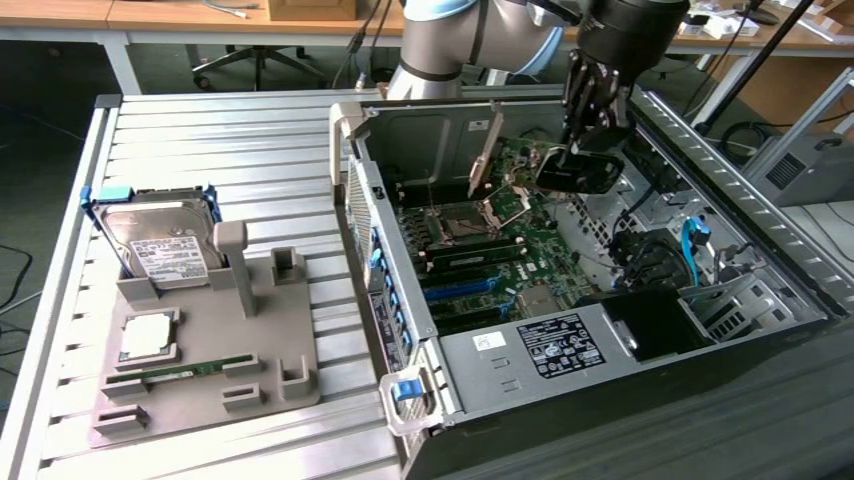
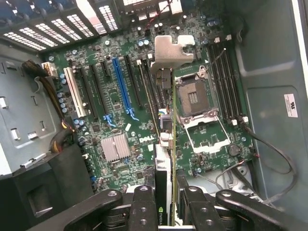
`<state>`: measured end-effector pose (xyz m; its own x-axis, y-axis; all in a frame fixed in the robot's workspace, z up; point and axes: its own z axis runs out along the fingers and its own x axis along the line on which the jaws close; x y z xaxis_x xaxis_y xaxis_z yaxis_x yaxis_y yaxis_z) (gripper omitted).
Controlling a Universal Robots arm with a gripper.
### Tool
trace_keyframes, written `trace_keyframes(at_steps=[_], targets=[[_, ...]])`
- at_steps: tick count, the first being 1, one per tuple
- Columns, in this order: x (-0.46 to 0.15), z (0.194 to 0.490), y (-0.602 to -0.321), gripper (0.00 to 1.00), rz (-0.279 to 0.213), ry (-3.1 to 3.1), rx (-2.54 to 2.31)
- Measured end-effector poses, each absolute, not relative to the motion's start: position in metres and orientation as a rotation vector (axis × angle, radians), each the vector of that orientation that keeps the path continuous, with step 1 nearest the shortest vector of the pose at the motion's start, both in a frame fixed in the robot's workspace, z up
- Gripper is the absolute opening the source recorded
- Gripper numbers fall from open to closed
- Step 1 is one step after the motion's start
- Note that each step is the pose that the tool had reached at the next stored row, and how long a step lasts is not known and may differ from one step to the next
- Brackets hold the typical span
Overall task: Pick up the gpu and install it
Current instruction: 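Insert the gpu into the slot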
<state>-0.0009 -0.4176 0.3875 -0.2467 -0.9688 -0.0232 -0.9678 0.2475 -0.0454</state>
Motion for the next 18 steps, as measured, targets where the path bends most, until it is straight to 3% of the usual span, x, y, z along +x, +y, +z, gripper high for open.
trace_keyframes(at_steps=[18], targets=[[-0.0009, 0.3867, -0.4176, 0.27, -0.030, 2.335, -2.030]])
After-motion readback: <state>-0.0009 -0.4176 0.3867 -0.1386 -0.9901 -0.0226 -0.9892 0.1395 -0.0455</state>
